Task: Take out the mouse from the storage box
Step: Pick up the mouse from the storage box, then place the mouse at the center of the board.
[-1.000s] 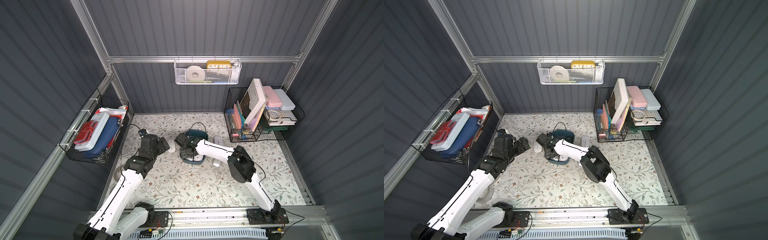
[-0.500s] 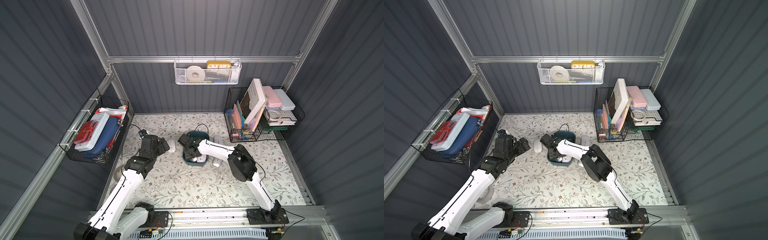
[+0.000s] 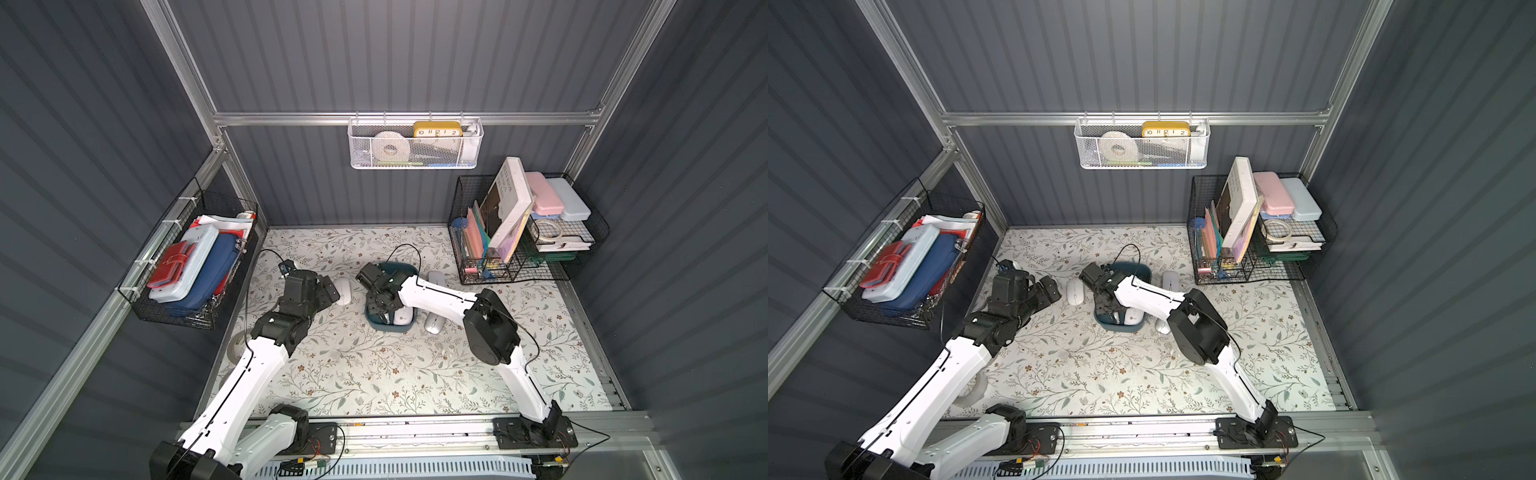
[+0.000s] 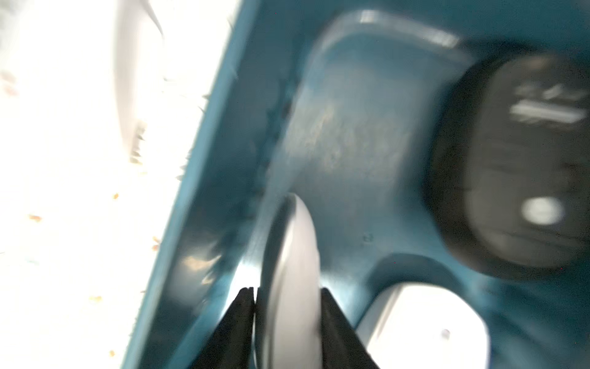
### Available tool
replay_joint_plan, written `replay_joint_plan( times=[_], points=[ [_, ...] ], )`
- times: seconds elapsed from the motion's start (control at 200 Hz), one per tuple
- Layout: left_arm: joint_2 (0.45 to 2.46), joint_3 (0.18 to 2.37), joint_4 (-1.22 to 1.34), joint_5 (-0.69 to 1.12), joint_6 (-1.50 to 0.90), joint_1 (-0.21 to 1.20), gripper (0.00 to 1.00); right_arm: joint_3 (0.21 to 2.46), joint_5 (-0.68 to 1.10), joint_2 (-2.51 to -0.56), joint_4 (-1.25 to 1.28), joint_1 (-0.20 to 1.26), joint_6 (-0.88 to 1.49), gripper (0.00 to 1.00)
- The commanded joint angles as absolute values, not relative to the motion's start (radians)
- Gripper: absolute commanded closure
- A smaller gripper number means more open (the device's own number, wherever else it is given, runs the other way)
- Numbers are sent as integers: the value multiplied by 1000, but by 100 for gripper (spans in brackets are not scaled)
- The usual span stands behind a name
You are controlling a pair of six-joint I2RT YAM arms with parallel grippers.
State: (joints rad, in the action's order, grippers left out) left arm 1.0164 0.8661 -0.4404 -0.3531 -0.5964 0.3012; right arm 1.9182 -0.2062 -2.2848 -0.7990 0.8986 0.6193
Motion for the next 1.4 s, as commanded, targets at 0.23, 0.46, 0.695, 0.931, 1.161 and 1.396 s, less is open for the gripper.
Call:
replay_joint_plan(
  times=[0.23, 0.46, 0.695, 0.931, 1.161, 1.396],
  points=[
    [1016, 851, -428, -373, -593, 298, 1, 1901, -172, -2267, -767, 890, 640, 74],
    [1024, 852, -426, -368, -592, 298, 1, 1817, -166, -2158, -707, 888, 659, 75],
    [1019, 855, -430, -361, -594, 298, 1, 1659, -141, -1985, -630, 890, 682, 75],
    [1018, 859, -433, -360, -595, 298, 1, 1429, -107, -1793, -560, 905, 734, 76],
    [1024, 858, -429, -356, -594, 298, 1, 1164, -43, -1587, -461, 920, 785, 75],
    [1028, 861, -428, -354, -595, 298, 1, 946, -1, -1522, -353, 920, 820, 75]
  ],
)
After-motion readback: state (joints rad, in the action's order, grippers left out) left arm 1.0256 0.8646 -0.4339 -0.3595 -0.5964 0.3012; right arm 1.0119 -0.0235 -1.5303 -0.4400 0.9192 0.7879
